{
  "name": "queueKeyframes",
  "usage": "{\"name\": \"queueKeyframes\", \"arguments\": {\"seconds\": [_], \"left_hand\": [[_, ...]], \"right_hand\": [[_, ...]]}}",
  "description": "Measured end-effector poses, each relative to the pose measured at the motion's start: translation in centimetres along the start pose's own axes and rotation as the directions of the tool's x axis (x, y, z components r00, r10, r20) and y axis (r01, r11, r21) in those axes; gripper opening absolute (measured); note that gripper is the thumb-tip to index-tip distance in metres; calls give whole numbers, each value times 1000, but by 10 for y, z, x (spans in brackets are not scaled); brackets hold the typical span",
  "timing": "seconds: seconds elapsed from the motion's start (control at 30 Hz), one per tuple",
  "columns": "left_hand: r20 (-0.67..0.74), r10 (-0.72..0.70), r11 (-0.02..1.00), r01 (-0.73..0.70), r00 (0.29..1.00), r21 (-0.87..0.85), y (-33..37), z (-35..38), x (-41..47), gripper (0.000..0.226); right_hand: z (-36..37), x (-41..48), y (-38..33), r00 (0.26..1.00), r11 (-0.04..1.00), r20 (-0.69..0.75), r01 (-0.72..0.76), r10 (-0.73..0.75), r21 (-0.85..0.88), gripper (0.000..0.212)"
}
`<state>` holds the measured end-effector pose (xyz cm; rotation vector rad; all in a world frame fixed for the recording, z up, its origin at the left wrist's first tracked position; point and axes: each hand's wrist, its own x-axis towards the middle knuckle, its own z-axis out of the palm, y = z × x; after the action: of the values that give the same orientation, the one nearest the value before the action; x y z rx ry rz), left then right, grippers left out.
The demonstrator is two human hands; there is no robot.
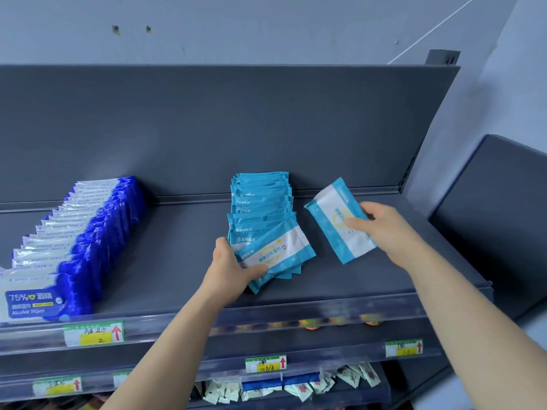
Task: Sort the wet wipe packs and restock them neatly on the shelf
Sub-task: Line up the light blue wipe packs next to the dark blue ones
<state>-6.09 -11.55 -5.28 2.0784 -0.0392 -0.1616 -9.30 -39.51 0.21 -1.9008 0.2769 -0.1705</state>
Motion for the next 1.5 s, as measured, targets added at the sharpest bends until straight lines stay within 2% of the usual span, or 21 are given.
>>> {"name": "queueKeyframes", "arguments": {"seconds": [0.07, 0.13, 0.2, 0.27, 0.37, 0.47, 0.5, 0.53, 0.6, 0.63, 0.73, 0.8, 0.9, 1.0, 1.07, 1.13, 1.2, 1.27, 1.33, 1.4, 1.5], "left_hand": [[16, -1, 1000, 1, 1000, -1, -1, 0, 2, 59], [34, 18, 1000, -18, 999, 7, -1, 0, 1, 57], [70, 36, 999, -36, 997, -6, -2, -3, 0, 53], [113, 47, 998, -42, 992, -47, -5, -9, 0, 42], [119, 42, 984, -21, 992, -176, -12, -20, -5, 22], [133, 81, 971, -49, 988, -234, -14, -20, -14, 27], [147, 99, 979, -70, 984, -191, -14, -18, -17, 30], [137, 116, 992, -107, 984, -71, -14, -16, -16, 40], [86, 140, 947, -159, 986, 278, -18, -13, -14, 65], [64, 145, 913, -159, 987, 377, -20, -13, -12, 75], [109, 142, 890, -175, 984, 421, -21, -13, -8, 85], [128, 177, 888, -214, 976, 408, -19, -12, -4, 78], [52, 274, 895, -274, 960, 352, -16, -12, 13, 69], [26, 334, 869, -318, 942, 378, -20, -7, 19, 87], [48, 324, 832, -309, 945, 461, -25, -4, 17, 102], [107, 259, 865, -280, 960, 416, -30, -6, 16, 106], [116, 256, 949, -273, 960, 157, -32, -11, 13, 97], [78, 303, 953, -302, 950, -25, -30, -13, 8, 92], [75, 334, 941, -337, 940, 22, -23, -10, -2, 88], [92, 311, 943, -319, 946, 91, -21, -6, -7, 84], [171, 278, 957, -288, 945, 38, -22, -4, -9, 84]], "right_hand": [[0, -11, -19, 980, 997, 187, 71, -72, 11, 17], [13, -16, -31, 941, 968, 319, 179, -116, -174, 15], [35, -14, -32, 922, 873, 357, 292, -148, -391, 16], [54, -10, -27, 908, 793, 387, 352, -160, -498, 19], [72, -8, -19, 887, 707, 431, 413, -168, -574, 26], [83, -14, -17, 896, 717, 398, 409, -198, -564, 41], [85, -16, -17, 899, 720, 394, 401, -190, -567, 51], [87, -16, -17, 897, 704, 406, 404, -177, -585, 63], [87, -15, -15, 883, 642, 441, 432, -158, -634, 80], [88, -13, -13, 880, 623, 450, 439, -152, -648, 83], [88, -10, -10, 884, 625, 450, 422, -124, -657, 85], [89, -7, -10, 888, 616, 440, 420, -129, -667, 83], [93, 1, -15, 896, 549, 355, 443, -266, -709, 77], [95, 6, -11, 868, 496, 352, 491, -350, -716, 80], [94, 4, -4, 863, 554, 409, 503, -295, -663, 85], [92, 0, 2, 859, 633, 464, 485, -216, -603, 83], [92, -5, 3, 848, 607, 501, 491, -169, -625, 83], [95, -9, 2, 856, 594, 489, 484, -168, -643, 91], [96, -11, 2, 893, 658, 424, 409, -148, -633, 106], [93, -13, 4, 923, 748, 379, 294, -61, -595, 122], [93, -22, 8, 894, 819, 446, 228, 38, -526, 127]]}}
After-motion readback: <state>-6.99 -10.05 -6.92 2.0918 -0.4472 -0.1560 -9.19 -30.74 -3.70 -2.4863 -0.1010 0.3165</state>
